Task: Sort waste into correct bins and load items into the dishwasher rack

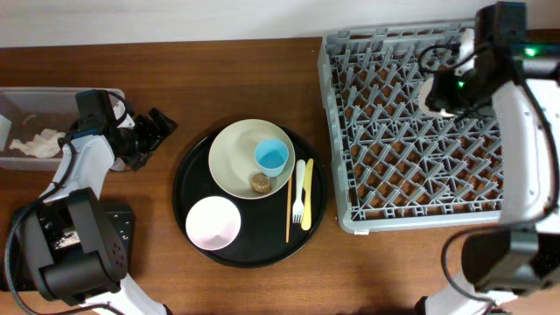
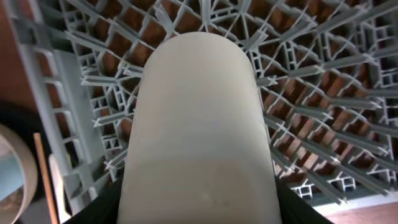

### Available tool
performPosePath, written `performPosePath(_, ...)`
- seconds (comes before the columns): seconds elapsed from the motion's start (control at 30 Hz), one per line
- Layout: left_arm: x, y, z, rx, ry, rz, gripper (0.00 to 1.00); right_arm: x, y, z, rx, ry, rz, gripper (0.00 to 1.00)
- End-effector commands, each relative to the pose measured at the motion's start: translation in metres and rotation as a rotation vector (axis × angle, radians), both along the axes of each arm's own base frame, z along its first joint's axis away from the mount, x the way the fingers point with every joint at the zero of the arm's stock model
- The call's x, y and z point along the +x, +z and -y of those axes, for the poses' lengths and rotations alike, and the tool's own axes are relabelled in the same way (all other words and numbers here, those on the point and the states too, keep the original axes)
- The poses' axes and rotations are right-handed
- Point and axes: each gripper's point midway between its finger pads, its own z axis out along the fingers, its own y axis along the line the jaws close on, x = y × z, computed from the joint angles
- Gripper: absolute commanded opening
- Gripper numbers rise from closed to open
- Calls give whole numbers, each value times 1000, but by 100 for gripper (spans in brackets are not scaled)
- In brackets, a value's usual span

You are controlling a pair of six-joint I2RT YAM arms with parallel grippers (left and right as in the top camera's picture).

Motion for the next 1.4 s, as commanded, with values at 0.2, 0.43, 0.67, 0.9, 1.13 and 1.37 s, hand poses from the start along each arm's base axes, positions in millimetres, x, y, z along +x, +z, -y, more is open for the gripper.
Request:
performPosePath(0.2, 0, -3, -4, 13, 1, -3, 99, 25, -31, -66, 14, 192, -39, 33)
performPosePath(0.43, 0, -3, -4, 13, 1, -3, 99, 16, -54, -103, -7, 275, -128, 30)
performPosePath(0.67, 0, -3, -4, 13, 1, -3, 99, 12, -72, -115, -9, 302, -180, 19)
performPosePath(0.9, 0, -3, -4, 13, 1, -3, 99, 7, -97, -113, -14, 304, -218, 19)
performPosePath(1.13, 0, -3, -4, 13, 1, -3, 99, 8, -106, -113, -14, 304, -217, 20)
performPosePath(1.37, 0, -3, -4, 13, 1, -3, 99, 8, -107, -113, -14, 304, -216, 35)
